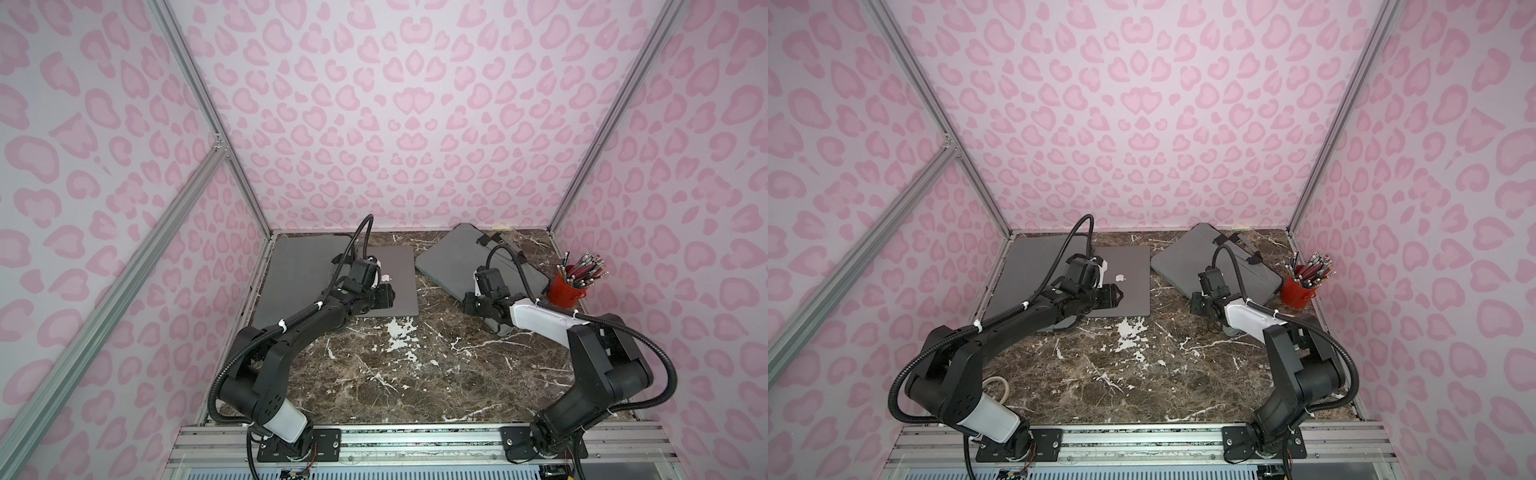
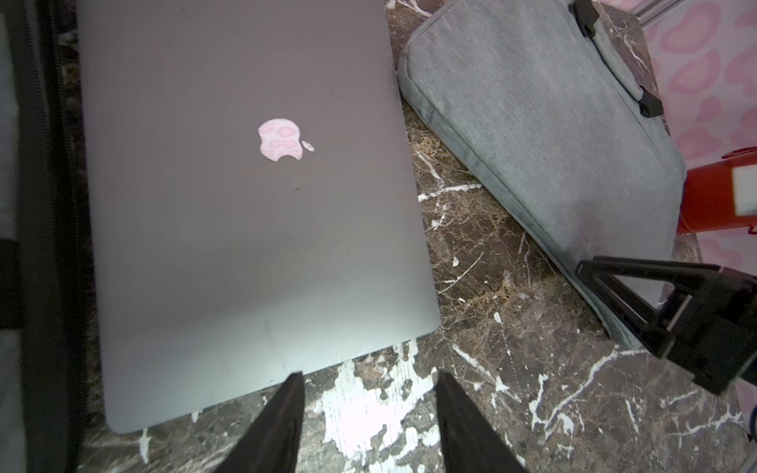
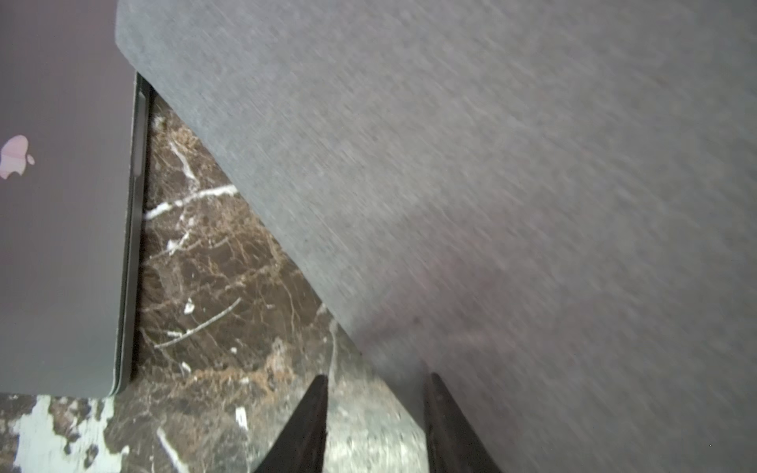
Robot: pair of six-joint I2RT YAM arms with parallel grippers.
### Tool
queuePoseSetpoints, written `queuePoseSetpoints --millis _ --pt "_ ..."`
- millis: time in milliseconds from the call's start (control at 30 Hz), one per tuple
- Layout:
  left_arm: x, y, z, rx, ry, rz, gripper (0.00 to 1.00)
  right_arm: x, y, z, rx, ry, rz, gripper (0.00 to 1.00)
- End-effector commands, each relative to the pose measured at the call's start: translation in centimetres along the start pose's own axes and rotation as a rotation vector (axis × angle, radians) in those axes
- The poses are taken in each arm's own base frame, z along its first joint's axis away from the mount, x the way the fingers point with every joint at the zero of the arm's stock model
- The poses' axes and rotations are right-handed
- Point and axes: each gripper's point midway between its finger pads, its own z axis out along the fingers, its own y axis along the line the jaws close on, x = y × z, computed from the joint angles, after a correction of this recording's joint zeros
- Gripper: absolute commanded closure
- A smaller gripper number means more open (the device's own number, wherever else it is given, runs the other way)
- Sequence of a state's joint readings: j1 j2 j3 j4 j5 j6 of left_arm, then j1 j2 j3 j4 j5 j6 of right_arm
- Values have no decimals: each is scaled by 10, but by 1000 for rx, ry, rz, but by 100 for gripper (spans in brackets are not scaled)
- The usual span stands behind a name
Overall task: Open the zippered laptop bag and take out the laptop
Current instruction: Adjust the zippered laptop bag at the center of the board.
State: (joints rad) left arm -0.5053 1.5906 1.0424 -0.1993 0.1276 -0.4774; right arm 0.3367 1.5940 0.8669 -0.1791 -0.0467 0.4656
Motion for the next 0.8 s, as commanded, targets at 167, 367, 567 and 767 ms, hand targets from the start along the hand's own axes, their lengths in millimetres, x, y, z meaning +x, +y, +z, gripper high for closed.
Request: queuePoseSetpoints --millis 167,367,567,767 --pt "-5 -24 6 49 -26 43 45 18 -76 -35 225 -21 135 48" --pt "-2 -30 7 51 -15 58 45 37 -110 -41 270 -40 259 40" --pt "-2 -32 8 50 -8 66 45 44 -105 -35 144 -53 315 35" --pt "-1 -32 9 45 -4 68 45 42 -83 -31 3 -69 310 44"
